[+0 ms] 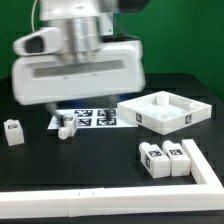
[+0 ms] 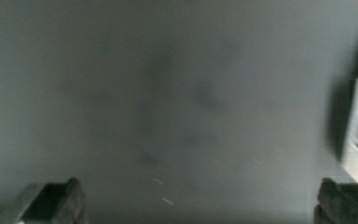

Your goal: Assemble one leg

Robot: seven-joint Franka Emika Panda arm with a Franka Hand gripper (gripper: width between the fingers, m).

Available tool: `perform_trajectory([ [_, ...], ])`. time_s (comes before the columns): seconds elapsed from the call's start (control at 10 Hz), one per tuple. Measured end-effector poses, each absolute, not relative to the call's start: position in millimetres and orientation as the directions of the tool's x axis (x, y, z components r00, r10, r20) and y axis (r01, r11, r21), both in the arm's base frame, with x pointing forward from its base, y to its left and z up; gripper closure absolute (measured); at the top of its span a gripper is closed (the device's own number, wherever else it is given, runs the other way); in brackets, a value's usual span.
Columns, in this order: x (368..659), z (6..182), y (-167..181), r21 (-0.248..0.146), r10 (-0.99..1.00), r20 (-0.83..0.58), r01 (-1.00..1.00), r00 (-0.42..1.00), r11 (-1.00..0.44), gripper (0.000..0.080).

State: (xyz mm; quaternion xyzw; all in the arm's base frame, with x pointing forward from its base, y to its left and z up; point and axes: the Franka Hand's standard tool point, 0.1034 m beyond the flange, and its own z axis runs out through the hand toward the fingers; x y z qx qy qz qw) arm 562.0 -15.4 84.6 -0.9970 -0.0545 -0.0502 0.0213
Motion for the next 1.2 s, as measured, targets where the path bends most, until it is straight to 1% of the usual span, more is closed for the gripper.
perform_trajectory([
  [0.1, 560, 81.3, 3, -0.039, 0.117, 0.095, 0.121, 0.989, -0.992, 0.015],
  [0.6, 559, 79.3, 5, -0.042, 0.125, 0.092, 0.129, 0.988, -0.991, 0.015],
  [0.7, 555, 71.9, 15, -0.065, 0.089, 0.078, 0.094, 0.993, -0.993, 0.015],
  [0.8, 553, 61.6, 34, -0.08, 0.094, 0.075, 0.099, 0.993, -0.992, 0.015],
  [1.0, 555, 44.0, 53, -0.081, 0.112, 0.111, 0.121, 0.988, -0.989, 0.015],
  [1.1, 553, 39.0, 60, -0.082, 0.117, 0.112, 0.127, 0.987, -0.989, 0.015],
  [1.2, 553, 40.8, 62, -0.082, 0.12, 0.115, 0.129, 0.986, -0.988, 0.015],
])
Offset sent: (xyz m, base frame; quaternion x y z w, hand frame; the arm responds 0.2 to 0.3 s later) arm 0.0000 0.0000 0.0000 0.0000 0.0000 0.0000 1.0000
